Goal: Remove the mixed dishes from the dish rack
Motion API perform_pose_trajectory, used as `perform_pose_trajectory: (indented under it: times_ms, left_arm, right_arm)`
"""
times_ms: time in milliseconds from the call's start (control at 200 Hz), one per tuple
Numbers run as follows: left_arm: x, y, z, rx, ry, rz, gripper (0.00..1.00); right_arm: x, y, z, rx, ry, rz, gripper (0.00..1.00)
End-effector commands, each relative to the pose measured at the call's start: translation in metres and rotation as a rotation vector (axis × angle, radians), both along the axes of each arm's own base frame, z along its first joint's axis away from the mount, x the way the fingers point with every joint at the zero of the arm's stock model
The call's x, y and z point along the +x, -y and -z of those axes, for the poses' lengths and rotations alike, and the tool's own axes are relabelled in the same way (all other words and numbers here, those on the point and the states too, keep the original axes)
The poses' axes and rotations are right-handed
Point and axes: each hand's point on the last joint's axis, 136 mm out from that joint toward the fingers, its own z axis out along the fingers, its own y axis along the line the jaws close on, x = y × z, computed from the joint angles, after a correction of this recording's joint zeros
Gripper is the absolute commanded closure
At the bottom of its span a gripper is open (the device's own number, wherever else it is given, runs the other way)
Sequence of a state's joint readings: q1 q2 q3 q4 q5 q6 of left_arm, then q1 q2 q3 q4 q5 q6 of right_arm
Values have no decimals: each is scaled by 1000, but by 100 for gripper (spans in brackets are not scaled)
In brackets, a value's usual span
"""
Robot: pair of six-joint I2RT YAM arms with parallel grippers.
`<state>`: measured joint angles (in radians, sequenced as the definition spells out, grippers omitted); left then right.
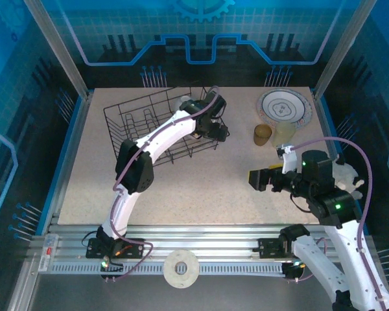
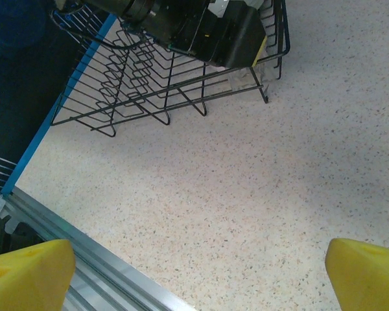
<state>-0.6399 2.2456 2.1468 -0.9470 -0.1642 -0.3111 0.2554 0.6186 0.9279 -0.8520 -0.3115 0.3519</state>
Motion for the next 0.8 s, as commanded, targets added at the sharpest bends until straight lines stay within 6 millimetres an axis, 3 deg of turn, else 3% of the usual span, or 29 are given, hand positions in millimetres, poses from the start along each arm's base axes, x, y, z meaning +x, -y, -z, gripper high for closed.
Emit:
perform_pose_trajectory:
  times_ms: [0,485,796]
  left_arm:
    - [4,-6,6,53,4,-37,10]
    - [16,-6,32,66,-17,-93,13]
    - [15,-13,46,89,-56,-144,22]
  right_arm:
    - [-7,-7,4,35,-23,-30,0]
    - [-11,-10,19,62,-57,-35,0]
    - [-12,-11,21,76,-61,-34,0]
